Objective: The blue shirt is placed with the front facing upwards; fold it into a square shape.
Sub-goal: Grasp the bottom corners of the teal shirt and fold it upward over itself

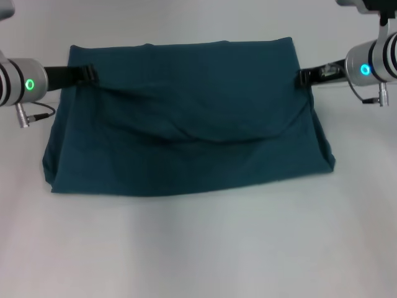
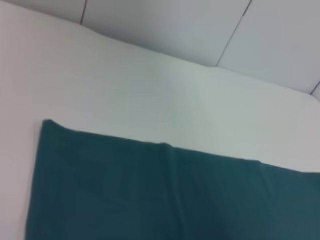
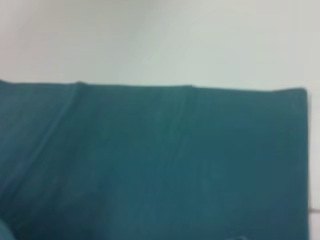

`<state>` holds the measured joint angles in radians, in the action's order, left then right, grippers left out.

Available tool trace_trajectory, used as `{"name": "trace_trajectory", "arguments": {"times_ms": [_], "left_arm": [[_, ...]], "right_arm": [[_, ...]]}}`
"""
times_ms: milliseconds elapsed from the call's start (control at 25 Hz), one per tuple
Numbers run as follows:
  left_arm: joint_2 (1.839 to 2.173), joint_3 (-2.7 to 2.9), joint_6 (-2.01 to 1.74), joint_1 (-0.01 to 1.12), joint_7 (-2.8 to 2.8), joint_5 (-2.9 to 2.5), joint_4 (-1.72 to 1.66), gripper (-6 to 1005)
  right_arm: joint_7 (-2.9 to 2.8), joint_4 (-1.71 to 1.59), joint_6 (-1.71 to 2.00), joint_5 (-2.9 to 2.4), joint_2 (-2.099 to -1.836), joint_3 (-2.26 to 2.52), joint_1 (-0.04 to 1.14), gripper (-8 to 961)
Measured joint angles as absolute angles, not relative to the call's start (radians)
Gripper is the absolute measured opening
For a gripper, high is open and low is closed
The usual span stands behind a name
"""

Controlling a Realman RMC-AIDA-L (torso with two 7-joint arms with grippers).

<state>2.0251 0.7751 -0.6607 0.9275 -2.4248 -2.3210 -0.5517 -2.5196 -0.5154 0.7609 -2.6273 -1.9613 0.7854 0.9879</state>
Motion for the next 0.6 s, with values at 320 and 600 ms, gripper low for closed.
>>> {"name": "trace_trajectory", "arguments": {"times_ms": [320,600], "left_arm": [[2.025,0.776,-0.613,0.929,-2.423,-2.321,-0.549,49],[2.042,0.786,-0.602,0.925,-2.408,-2.329,-0.545,48]], "right_arm": [[-2.522,-0.499,0.690,-2.698,-1.965,0.796,1.031,49],[-2.522,-0.452,0.645,-2.706,-1.973,0.837,1.043,50]]}}
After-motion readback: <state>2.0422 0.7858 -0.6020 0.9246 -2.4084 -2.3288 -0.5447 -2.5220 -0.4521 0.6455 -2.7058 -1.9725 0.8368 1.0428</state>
